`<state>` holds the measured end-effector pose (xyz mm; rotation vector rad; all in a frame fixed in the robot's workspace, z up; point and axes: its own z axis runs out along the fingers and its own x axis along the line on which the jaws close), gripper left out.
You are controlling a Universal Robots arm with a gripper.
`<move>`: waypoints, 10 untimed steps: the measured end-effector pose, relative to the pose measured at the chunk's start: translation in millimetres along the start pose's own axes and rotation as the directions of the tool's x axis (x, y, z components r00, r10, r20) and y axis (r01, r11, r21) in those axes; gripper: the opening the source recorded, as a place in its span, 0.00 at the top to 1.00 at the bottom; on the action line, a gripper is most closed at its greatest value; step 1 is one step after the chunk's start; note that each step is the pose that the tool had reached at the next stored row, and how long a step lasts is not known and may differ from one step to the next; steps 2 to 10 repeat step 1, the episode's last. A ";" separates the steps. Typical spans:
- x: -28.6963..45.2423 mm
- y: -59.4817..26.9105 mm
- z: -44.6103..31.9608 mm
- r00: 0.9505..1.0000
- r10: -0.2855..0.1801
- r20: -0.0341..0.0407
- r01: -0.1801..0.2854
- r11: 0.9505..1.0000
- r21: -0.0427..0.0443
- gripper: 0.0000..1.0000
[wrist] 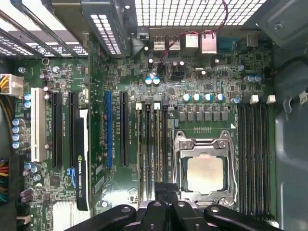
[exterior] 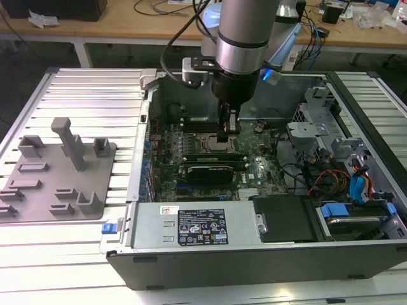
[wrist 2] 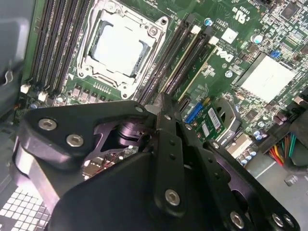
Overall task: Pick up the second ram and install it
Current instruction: 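Press down the second ram until it locks into place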
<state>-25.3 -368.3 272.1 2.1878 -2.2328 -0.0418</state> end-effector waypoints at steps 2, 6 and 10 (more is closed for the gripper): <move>0.0 -0.1 0.0 1.000 0.000 0.000 0.000 1.000 0.000 0.92; 0.0 -0.1 0.0 1.000 0.000 0.000 0.000 1.000 0.000 0.92; 0.0 -0.1 0.0 1.000 0.000 0.000 0.000 1.000 0.000 0.92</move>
